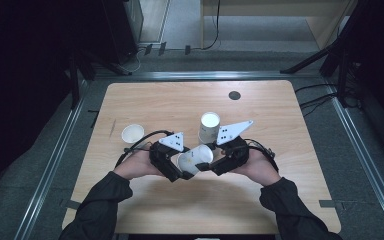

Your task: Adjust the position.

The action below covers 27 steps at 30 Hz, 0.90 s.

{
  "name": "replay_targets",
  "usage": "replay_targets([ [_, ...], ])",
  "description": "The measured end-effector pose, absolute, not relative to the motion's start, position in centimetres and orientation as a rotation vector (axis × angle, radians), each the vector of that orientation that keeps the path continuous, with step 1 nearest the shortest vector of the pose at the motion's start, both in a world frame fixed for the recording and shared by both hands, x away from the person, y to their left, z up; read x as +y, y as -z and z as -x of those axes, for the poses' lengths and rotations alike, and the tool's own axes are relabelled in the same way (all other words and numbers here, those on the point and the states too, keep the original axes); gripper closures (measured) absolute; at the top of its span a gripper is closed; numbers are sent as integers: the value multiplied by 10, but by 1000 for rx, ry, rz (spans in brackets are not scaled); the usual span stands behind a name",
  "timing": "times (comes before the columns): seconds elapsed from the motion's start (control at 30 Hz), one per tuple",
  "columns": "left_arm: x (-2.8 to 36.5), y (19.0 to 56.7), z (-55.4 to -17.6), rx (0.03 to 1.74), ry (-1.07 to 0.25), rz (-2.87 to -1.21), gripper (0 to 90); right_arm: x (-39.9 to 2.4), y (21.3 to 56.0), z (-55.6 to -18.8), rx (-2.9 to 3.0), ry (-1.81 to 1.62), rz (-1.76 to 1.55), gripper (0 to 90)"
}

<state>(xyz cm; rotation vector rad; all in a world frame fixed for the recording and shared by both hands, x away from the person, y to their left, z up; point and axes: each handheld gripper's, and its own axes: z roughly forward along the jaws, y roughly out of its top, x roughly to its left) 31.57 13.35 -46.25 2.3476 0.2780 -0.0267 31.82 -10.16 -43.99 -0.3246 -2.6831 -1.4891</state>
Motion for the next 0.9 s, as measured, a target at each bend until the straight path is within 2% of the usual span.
replay_targets([
  [0.13, 134, 462, -315, 271, 18, -2353, 201, -101, 440, -319, -2682, 1484, 329, 343],
  [0.37, 136, 462, -317, 267, 20, -2356, 235, -101, 442, -320, -2683, 1472, 337, 346],
  [0.5, 136, 462, -317, 264, 17, -2363, 246, -101, 443, -320, -2686, 1466, 337, 340],
  [0.73, 141, 459, -318, 276, 32, -2378, 257, -101, 446, -318, -2737, 1451, 318, 262],
  [0.9, 144, 452, -319, 261, 18, -2420, 257, -103, 451, -321, -2748, 1424, 333, 259],
])
